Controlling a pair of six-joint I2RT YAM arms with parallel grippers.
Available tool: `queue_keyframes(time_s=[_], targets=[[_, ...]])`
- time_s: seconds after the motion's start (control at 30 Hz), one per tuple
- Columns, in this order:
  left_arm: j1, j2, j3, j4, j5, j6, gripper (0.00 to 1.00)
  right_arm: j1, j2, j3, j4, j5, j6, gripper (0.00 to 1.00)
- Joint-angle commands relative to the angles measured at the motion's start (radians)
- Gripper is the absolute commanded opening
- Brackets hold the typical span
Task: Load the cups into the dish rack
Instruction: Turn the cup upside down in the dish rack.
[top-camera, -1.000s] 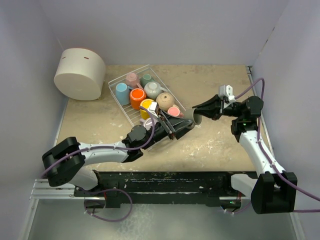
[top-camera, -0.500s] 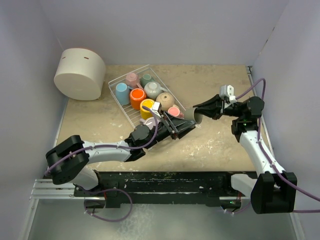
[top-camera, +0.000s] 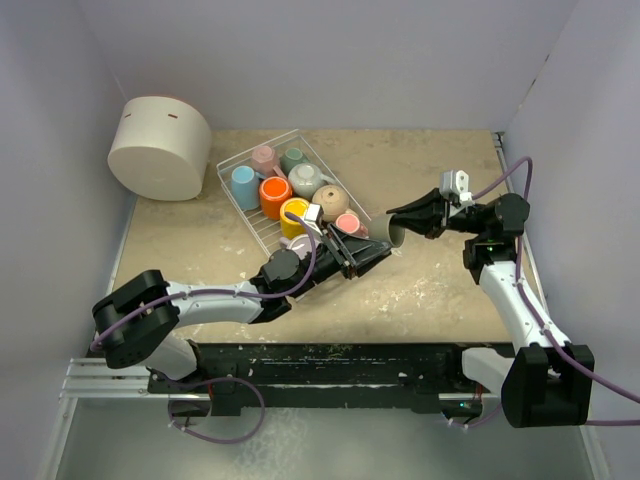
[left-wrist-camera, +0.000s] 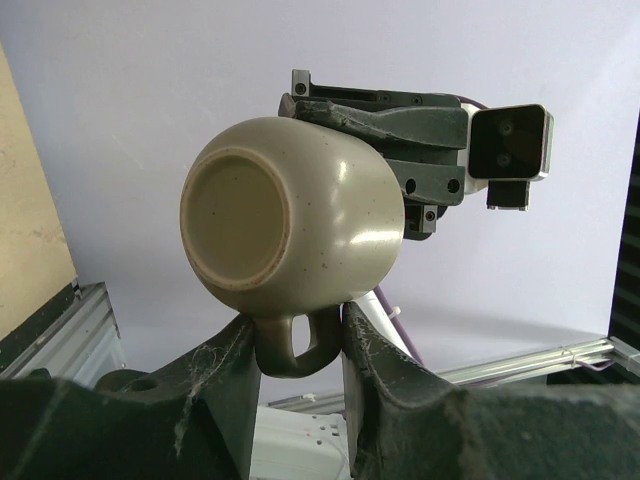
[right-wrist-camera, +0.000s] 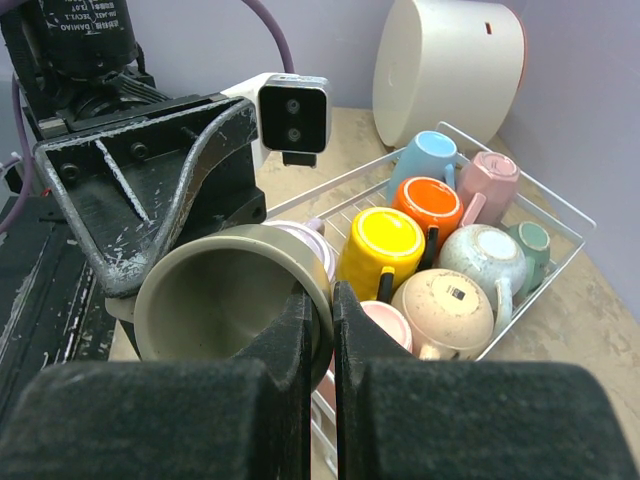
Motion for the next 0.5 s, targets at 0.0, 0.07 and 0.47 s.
queue_keyframes(time_s=[0.0,0.07,0.47], targets=[[0.001,-0.026,0.049,0.117,-0.044,0.034,0.14,0.003,-0.026,0.004,0.024,-0.023,0.003,0.0],[0.001,-0.033,0.045,0.115,-0.049,0.041,0.09,0.004,-0.027,0.006,0.016,-0.023,-0.004,0.01],[0.01,-0.057,0.024,0.13,-0.064,0.051,0.0,0.004,-0.039,0.013,-0.054,-0.015,-0.063,0.21]])
